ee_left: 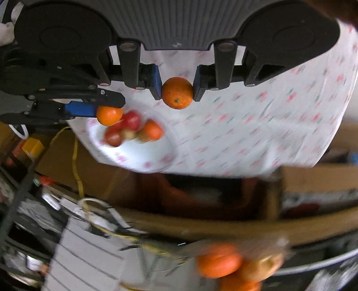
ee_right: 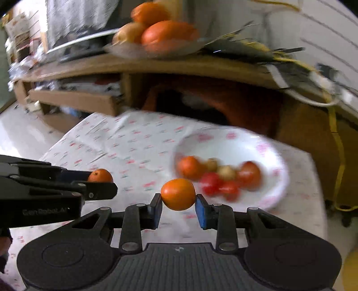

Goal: Organize fruits
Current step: 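Carry both small oranges into the bowl and open both grippers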

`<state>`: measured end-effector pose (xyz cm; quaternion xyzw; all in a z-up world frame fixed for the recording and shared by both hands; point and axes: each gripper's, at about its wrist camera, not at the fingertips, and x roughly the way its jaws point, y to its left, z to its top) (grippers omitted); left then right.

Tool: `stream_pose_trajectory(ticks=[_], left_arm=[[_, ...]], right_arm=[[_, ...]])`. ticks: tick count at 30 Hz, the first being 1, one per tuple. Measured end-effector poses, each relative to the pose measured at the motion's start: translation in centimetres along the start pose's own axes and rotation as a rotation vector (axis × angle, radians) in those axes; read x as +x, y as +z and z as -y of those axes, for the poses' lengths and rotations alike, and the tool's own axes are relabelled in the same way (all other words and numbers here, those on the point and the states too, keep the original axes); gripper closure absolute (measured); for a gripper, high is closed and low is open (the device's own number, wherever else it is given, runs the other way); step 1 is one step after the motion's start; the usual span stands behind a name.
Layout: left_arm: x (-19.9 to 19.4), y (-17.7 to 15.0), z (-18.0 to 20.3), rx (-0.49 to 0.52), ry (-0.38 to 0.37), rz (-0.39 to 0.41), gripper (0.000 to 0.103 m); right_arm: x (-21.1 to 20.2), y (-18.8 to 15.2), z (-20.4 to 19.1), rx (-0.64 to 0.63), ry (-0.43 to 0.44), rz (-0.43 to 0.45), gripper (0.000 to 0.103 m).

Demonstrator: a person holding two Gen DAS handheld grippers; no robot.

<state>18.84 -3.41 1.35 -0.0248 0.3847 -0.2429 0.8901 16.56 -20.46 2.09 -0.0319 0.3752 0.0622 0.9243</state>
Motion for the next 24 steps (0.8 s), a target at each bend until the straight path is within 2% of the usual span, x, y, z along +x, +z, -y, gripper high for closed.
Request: stream_pose_trajectory(ticks=[4,9,14,24], left_arm=[[2.3,2.4,3.5,0.072,-0.004,0.01,0.068],[5.7,4.7,5.7,0.129,0.023,-0.001,0.068],[8.5,6.2,6.1,0.141,0.042,-0.017,0.068],[11.1,7.6,5.4,0.124,0.058,-0.051,0.069]], right_arm=[[0.0,0.5,3.9,0.087,-0.021,0.024,0.073],[2.2,1.5,6.1,0.09,-0.037,0.022,0.073],[4.0,2.3,7.7,0.086,-0.038,0.022,0.072],[6.3,3.7,9.1,0.109,-0.01,0.02,0.067]])
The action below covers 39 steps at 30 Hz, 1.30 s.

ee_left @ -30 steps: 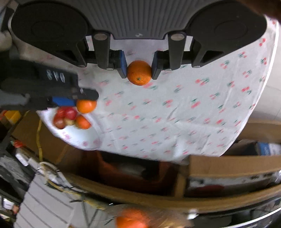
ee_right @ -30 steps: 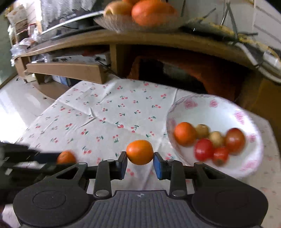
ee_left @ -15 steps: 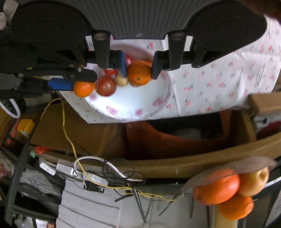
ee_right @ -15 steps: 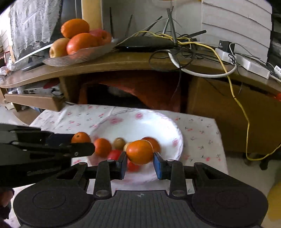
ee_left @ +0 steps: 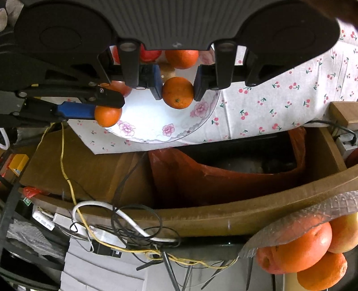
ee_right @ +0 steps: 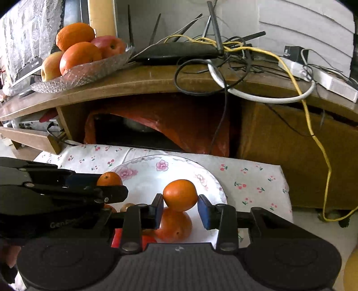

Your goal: Organize fruits

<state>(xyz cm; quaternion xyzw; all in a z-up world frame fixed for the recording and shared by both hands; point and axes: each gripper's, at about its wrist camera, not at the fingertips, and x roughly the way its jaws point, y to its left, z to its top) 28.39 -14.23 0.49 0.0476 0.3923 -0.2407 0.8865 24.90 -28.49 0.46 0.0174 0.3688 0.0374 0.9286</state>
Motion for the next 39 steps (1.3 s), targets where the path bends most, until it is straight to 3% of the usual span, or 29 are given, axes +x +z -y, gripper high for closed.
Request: stream_pose_trajectory(ticks=[3,8,17,26,30,34,39], left_arm=[[0.2,0.0,-0.1,-0.014,0.005,-0.005,0.069],[0.1,0.0,-0.2,-0.021,0.006,-0.009,0.068],[-0.5,-0.1,0.7,-0.004,0.02,0.002,0.059],[-3.0,-1.5,0.1,-0.055,0.069,0.062,0.026],[-5.3,-2.8,-0.2,-0.078,0.119,0.111,0.0],[-7.8,-4.1,-0.5,-0.102,0.148,0.17,0.0],[-10.3,-6.5,-0.4,-0.104,0.141,0.178,0.0]], right_arm=[[0.3,0.1,0.2,0.009,0.003,-0.011,0.065],[0.0,0.3,1.1,0.054,0.009,0.006,0.05],[-0.9,0.1,1.8,0.085,-0.025,0.013,0.046],[-3.2,-0.5,1.7,0.075,-0.071,0.038,0.043],[-4.7,-1.3,0.9,0.05,-0.094,0.037,0.041],[-6.6,-2.5,0.0,0.041,-0.104,0.03,0.04],[-9.9,-4.1,-1.2,0.071,-0.096,0.046,0.038]])
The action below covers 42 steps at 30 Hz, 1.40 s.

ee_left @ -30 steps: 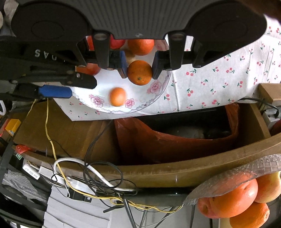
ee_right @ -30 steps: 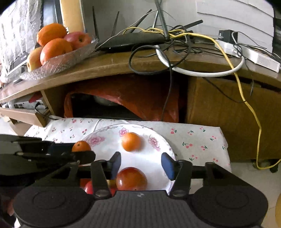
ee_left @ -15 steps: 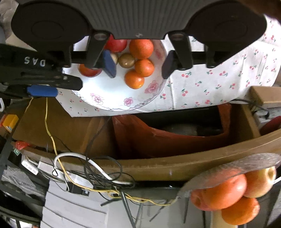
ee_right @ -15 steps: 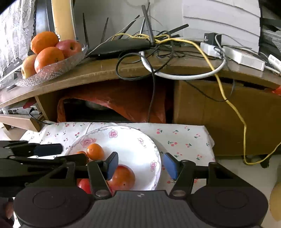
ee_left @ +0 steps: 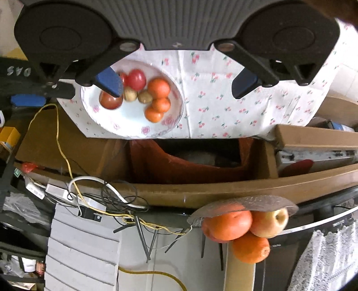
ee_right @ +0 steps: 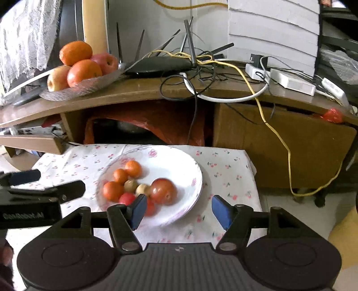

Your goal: Organize fruits

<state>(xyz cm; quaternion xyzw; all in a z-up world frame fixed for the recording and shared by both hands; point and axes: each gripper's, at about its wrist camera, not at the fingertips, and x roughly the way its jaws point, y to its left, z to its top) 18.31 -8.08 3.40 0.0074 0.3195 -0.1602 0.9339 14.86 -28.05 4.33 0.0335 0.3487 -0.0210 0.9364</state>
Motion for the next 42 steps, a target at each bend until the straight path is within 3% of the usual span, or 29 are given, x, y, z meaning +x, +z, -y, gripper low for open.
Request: stream_pose_trajectory(ticks=[3,8,15,18,30,42], left_arm=[[-1.8,-1.6,-0.3,-0.007,-0.001,-0.007,0.0],[-3.8,-3.4,-0.9,-0.041,-0.069,-0.077,0.0],[-6.3,-5.5,0.5,0.064,0.065,-0.112,0.0],[-7.4,-6.3,0.4,0.07,0.088,-0.114,0.0],[-9.6,-9.1,-0.5,0.021,0.061,-0.182,0.0],[-10.3,-10.1,-0.5,0.011,0.074,-0.2,0.0]], right_arm=[[-1.9,-1.1,-0.9,0.008,0.011,0.004,0.038],[-4.6,-3.2,-2.3,-0.007,0.008,0.011,0.034],[-6.8,-5.4,-3.3,0.004,0.001,-0.007,0.034],[-7.5,-6.2,-3.5,0.011,0.002,-0.014,0.034],[-9.0,-9.6,-5.4,-0.013,-0.017,-0.07,0.034],[-9.3,-10.9,-6.0,-0.021,-0.027,-0.095,0.033]])
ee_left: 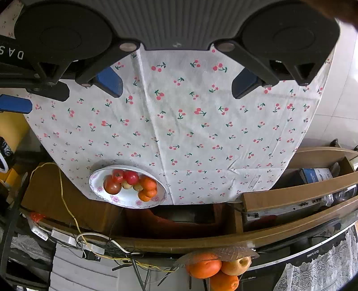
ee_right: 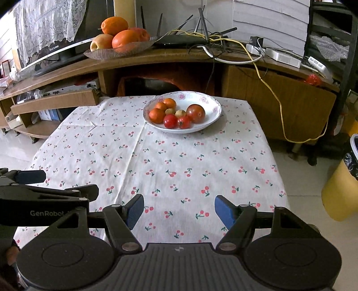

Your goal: Organize fruits

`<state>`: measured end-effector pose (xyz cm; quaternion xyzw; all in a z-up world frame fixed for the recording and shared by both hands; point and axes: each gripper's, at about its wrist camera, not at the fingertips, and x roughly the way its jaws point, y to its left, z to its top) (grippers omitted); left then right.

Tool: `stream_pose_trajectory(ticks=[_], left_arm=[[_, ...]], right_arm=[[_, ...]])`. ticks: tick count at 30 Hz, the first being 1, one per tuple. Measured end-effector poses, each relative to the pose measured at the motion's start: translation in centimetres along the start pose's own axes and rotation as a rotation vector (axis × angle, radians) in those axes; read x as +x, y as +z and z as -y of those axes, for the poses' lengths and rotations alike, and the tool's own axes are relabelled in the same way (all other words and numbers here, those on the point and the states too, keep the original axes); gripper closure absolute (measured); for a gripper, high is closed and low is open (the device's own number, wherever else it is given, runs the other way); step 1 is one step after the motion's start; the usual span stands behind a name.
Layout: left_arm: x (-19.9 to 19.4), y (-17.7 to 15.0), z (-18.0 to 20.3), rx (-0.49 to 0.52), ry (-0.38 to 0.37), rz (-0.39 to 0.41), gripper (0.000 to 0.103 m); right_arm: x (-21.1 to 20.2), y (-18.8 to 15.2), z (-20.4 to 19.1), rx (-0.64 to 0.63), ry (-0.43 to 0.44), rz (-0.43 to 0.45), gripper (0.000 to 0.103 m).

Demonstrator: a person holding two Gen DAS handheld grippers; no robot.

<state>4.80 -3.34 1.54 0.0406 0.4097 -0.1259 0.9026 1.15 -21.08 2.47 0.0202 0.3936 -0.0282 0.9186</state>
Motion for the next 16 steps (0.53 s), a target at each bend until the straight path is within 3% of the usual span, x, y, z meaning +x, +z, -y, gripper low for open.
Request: stream_pose_trajectory(ticks=[16], left_arm=[[0.22,-0.43,-0.09,-0.005,0.01,-0.025,0.0]], right_arm=[[0.2,-0.3,-0.14,-0.003,0.004,-0.017,0.033]])
